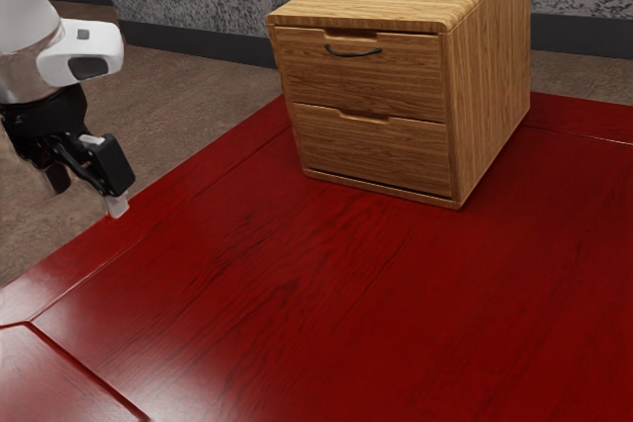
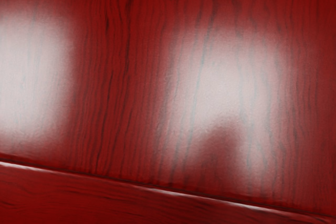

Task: Pull the drawer handle with one arm to open the drawer

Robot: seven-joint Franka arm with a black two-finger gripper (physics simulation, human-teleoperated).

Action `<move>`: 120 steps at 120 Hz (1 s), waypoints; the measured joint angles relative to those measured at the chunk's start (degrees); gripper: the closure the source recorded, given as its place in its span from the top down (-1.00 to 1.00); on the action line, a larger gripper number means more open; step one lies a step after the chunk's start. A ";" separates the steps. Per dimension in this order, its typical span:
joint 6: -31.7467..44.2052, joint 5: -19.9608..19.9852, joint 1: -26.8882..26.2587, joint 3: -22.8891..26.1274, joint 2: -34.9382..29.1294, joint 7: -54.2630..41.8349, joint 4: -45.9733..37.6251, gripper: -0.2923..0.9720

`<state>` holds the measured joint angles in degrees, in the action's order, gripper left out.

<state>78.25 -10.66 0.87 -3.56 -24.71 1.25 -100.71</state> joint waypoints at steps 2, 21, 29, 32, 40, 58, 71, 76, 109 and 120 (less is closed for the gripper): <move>0.87 0.20 -0.04 0.06 0.55 0.09 0.22 0.54; 4.77 2.23 -0.19 6.19 3.20 -0.27 2.91 0.54; 5.52 2.42 -0.28 7.76 6.46 -2.71 6.03 0.53; 6.53 2.44 -0.24 7.92 7.54 -4.36 6.63 0.53; 11.51 3.47 0.60 5.63 11.71 -11.31 6.88 0.53; 27.57 5.81 2.89 4.37 25.34 -30.04 14.09 0.54; 36.95 6.45 4.13 4.34 31.87 -42.31 21.02 0.54; 39.44 6.52 3.67 4.36 33.59 -46.55 23.26 0.54; 46.88 6.98 3.19 4.44 36.84 -67.67 25.96 0.54; 47.71 7.20 3.26 4.39 39.39 -72.24 27.27 0.54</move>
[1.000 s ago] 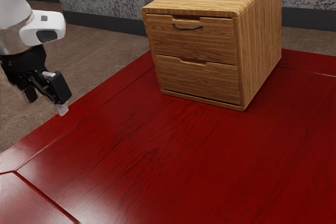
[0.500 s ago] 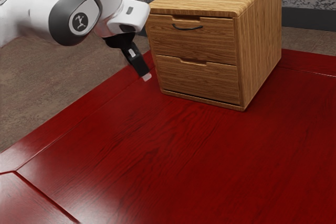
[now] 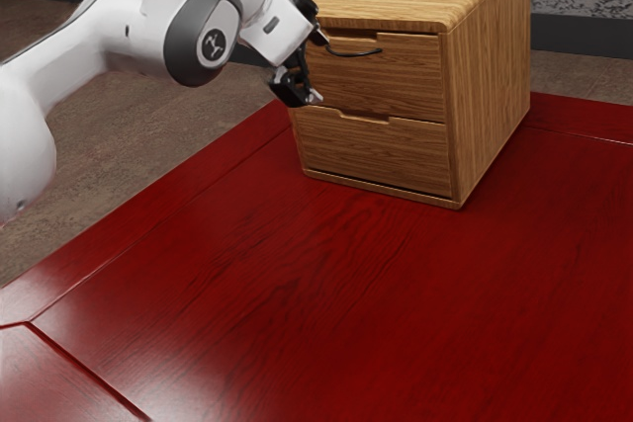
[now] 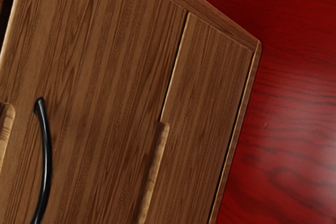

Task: Pull the drawer handle with one arm to open the drawer

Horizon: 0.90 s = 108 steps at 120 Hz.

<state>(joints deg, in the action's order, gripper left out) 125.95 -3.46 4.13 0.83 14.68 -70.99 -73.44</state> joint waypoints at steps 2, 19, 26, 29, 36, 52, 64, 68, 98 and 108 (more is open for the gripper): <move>0.12 0.04 0.01 -0.01 0.59 -0.70 0.43 0.54; 0.98 0.25 0.49 -0.03 2.95 -5.70 2.00 0.54; 1.12 0.38 0.59 -0.04 3.06 -7.43 2.06 0.54; 1.16 0.45 0.61 -0.01 3.08 -8.12 2.06 0.54; 1.24 0.67 0.62 0.01 3.15 -9.62 1.99 0.54; 1.38 0.94 0.62 0.04 3.53 -12.39 1.52 0.54; 1.49 1.02 0.62 0.10 4.40 -13.97 1.47 0.54; 1.54 1.04 0.62 0.12 4.56 -14.43 1.49 0.54; 2.58 2.09 0.92 0.15 4.93 -17.13 3.27 0.54; 3.09 2.92 1.33 0.14 6.92 -17.72 6.22 0.54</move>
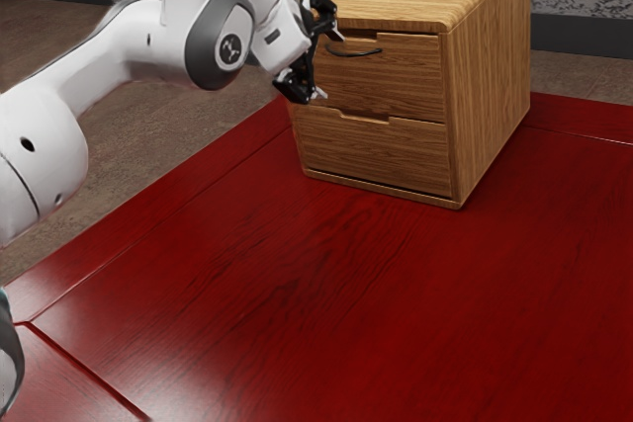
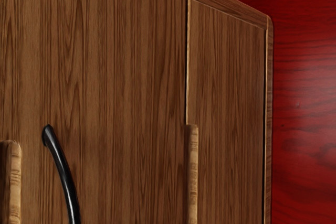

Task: Pull the drawer handle with one arm to open the drawer

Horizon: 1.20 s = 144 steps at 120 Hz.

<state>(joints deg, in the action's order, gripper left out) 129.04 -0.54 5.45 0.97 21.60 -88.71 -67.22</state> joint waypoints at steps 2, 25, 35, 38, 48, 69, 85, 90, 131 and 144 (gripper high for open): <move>0.08 0.17 0.04 0.00 0.53 -0.10 0.69 0.54; 0.33 1.44 0.75 0.00 3.16 -1.11 3.84 0.54; 0.30 1.64 0.78 0.00 4.23 -1.45 3.95 0.54; 0.30 1.68 0.78 0.00 4.38 -1.54 3.97 0.54; 0.29 1.77 0.82 0.00 4.81 -1.80 4.00 0.54; 0.46 2.06 1.23 0.07 5.36 -2.18 4.00 0.54; 0.65 2.22 1.24 0.25 5.93 -2.40 4.71 0.54; 0.70 2.24 1.27 0.33 6.32 -2.45 5.46 0.54; 0.87 3.00 1.58 0.33 8.23 -2.69 6.91 0.55; 0.82 3.02 1.66 0.35 8.23 -2.74 6.56 0.55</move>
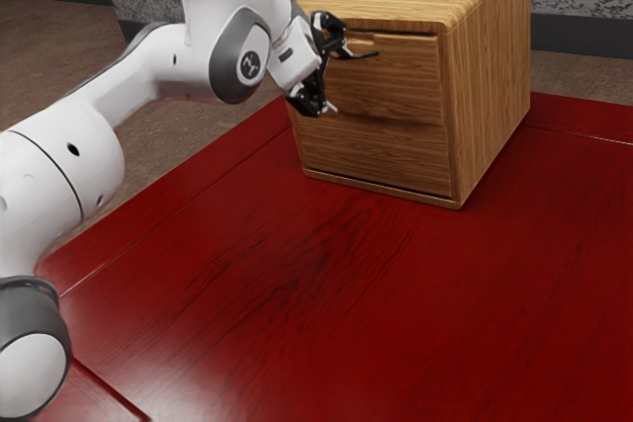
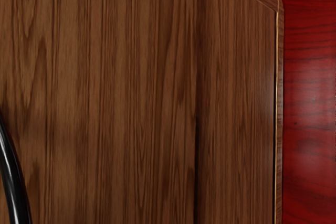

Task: Pull the drawer handle with one arm to open the drawer

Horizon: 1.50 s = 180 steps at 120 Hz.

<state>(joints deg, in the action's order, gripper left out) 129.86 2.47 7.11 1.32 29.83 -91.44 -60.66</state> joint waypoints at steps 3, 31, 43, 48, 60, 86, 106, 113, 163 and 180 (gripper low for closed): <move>-0.03 0.02 0.00 0.00 -0.05 -0.01 -0.11 0.55; -0.19 0.36 -0.03 -0.10 -4.41 0.02 -5.23 0.51; -0.11 0.32 0.00 -0.09 -6.75 0.11 -8.12 0.52; -0.06 0.30 0.00 -0.13 -8.20 0.17 -9.71 0.53; 0.27 0.22 -0.01 -0.17 -10.89 0.34 -13.43 0.52; 1.15 0.18 -0.07 -0.08 -11.95 0.76 -14.79 0.53; 1.80 0.28 -0.29 -0.05 -9.20 1.04 -11.65 0.54; 1.94 0.26 -0.32 -0.07 -8.69 1.16 -11.84 0.57; 2.51 0.26 -0.24 -0.18 -15.29 1.82 -20.73 0.51; 3.43 0.23 -0.23 -0.19 -20.13 2.06 -27.07 0.54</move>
<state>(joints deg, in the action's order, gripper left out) 133.29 2.70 6.88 1.13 9.69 -89.38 -87.73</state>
